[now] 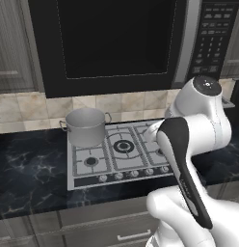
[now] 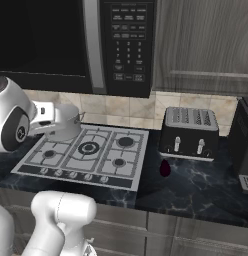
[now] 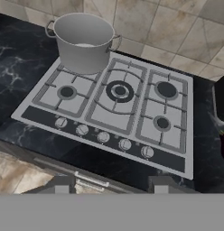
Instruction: Turn on the burner for the pot on the stove. Wait thirty seconds for the pot to heat up. Then add the eggplant to the pot.
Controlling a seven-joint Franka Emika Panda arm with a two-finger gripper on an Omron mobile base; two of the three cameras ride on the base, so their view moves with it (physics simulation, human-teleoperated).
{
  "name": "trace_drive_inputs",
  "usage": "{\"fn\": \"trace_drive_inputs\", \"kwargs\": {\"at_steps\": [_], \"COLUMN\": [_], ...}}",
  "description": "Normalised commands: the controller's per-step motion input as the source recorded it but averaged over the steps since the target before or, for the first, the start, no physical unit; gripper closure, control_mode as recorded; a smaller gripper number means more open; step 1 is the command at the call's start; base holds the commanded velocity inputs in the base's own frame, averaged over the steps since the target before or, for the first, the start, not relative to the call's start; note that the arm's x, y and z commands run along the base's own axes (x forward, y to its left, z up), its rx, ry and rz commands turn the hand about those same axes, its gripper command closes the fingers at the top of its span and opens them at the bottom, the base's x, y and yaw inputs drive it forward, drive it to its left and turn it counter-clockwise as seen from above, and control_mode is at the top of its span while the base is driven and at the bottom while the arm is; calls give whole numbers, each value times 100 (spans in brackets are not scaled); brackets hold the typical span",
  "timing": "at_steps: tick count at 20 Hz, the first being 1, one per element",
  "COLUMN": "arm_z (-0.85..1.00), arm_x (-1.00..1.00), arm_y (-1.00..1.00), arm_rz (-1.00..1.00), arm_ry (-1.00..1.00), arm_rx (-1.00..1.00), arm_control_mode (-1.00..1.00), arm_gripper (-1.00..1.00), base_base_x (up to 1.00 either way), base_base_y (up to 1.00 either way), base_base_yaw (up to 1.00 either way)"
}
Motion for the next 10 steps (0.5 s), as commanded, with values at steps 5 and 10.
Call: {"fn": "trace_drive_inputs", "kwargs": {"at_steps": [5, 10], "arm_z": [0, 0], "arm_x": [-12, -20], "arm_y": [0, -1], "arm_rz": [-9, -12], "arm_ry": [0, -1], "arm_rx": [0, 0], "arm_control_mode": [-100, -100], "arm_gripper": [-100, -100], "base_base_x": [0, 0], "base_base_y": [0, 0], "base_base_yaw": [0, 0]}}
